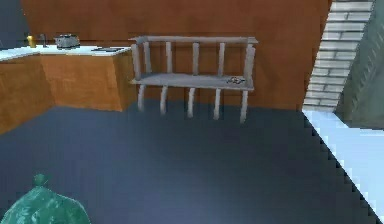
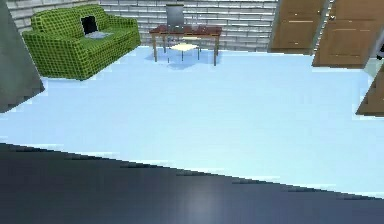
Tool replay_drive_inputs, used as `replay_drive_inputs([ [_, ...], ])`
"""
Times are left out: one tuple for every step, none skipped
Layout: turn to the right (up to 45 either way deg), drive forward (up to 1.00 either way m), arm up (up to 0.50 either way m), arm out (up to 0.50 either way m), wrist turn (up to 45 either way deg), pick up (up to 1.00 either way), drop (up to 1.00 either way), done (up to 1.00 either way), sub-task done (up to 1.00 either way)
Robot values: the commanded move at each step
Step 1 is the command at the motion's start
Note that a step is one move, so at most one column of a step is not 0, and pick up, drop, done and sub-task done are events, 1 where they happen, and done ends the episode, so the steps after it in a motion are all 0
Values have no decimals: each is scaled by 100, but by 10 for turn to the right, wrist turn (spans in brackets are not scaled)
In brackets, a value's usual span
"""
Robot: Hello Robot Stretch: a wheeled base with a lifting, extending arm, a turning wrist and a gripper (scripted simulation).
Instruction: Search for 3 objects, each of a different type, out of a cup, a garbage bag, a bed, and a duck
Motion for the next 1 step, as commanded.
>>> replay_drive_inputs([
  [-450,0,0,0,0,0,0,0,0],
])
